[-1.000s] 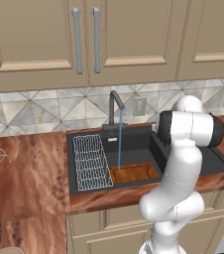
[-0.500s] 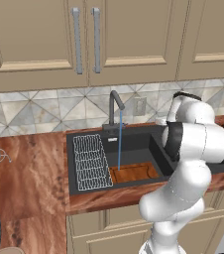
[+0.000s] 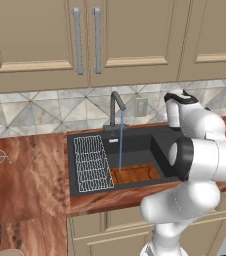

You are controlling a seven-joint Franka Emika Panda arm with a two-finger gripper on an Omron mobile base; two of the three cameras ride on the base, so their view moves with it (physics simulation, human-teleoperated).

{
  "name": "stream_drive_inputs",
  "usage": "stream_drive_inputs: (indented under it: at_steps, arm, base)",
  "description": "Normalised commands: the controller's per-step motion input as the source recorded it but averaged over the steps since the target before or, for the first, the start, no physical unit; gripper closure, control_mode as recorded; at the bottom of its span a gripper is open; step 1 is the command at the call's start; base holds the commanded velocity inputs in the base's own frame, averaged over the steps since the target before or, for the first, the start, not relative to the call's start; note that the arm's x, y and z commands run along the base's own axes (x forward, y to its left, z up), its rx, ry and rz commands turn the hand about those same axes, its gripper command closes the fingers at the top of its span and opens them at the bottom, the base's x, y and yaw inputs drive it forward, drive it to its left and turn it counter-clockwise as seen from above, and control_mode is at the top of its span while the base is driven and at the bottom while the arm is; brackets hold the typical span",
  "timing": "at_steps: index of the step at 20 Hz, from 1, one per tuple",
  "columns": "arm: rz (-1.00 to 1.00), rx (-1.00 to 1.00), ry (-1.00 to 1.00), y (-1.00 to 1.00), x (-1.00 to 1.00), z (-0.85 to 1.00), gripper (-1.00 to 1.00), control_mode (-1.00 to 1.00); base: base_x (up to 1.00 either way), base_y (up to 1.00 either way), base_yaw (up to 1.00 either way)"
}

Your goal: Turn on the sink faucet with hot water and rinse the cutting board for ten seconds, then turn off the faucet. Push the cutting board to reach the water if necessary.

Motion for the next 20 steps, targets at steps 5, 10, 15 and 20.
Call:
stream_drive_inputs:
  at_steps: [5, 10, 15, 20]
  arm:
    - [0.0, 0.0, 0.07, 0.18, -0.16, 0.35, -1.0, -1.0]
    - [0.0, 0.0, 0.08, 0.13, -0.3, 0.3, -1.0, -1.0]
    - [0.0, 0.0, 0.09, 0.15, -0.31, 0.07, -1.0, -1.0]
    - [0.0, 0.0, 0.07, 0.18, -0.31, 0.0, -1.0, -1.0]
  base:
    - [0.0, 0.0, 0.0]
    - [0.0, 0.0, 0.0]
    - [0.0, 0.0, 0.0]
    - [0.0, 0.0, 0.0]
